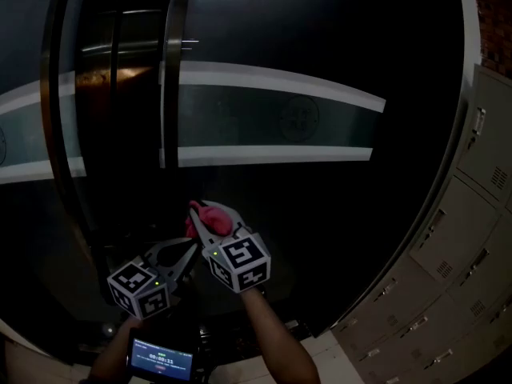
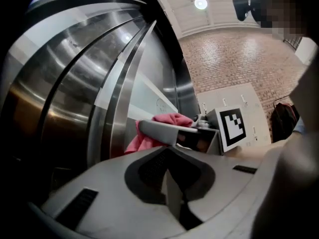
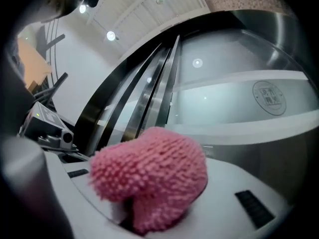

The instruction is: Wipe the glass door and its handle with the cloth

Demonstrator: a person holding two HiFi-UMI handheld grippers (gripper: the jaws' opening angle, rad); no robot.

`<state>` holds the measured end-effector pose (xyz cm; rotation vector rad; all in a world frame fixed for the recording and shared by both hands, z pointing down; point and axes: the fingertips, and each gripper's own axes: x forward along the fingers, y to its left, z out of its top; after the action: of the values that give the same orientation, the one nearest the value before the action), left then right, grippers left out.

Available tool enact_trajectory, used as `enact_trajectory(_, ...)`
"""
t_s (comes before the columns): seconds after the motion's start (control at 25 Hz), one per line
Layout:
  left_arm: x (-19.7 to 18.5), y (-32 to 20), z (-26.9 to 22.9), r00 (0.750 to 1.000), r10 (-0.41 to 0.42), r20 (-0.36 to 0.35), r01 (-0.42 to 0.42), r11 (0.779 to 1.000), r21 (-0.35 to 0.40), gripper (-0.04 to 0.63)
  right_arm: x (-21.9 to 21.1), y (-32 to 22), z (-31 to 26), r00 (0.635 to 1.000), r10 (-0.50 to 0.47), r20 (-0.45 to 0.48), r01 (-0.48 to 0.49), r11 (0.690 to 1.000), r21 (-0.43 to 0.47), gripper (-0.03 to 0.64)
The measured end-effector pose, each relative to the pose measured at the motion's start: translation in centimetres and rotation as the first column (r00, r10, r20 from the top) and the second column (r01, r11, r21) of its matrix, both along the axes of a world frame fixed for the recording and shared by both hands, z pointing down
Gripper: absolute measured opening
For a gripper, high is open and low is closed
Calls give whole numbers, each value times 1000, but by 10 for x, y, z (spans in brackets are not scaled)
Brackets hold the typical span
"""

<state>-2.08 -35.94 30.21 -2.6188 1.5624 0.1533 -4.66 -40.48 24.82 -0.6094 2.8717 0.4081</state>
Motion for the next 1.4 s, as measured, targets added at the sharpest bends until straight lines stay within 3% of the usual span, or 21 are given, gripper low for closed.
enact_trajectory(0.12, 11, -20, -9, 999, -10, 40, 9, 1000, 19, 15, -4, -28, -22, 1000, -20, 12, 20, 999, 41, 46)
enact_trajectory(0.36, 9, -44, -16, 994, -96, 60, 95, 995, 8, 15, -13, -56, -35, 993, -106, 60, 105, 994, 26, 46)
enact_trajectory(0.6, 22, -75, -3, 980, -174, 91, 174, 985, 8, 15, 19, -88, -29, 987, -138, 82, 136, 990, 34, 46)
enact_trajectory(0.96, 105, -166, 2, 963, -264, 55, 263, 965, 12, 15, 169, -189, -29, 992, -83, 91, 80, 996, 39, 46)
enact_trajectory(1.2, 174, -222, 7, 964, -258, 59, 258, 966, 4, 17, 290, -277, -33, 988, 29, 153, -29, 1000, -7, 46)
enact_trajectory(1.4, 202, -253, 10, 965, -257, 51, 257, 966, 1, 15, 367, -335, -35, 974, 131, 185, -129, 991, -25, 46)
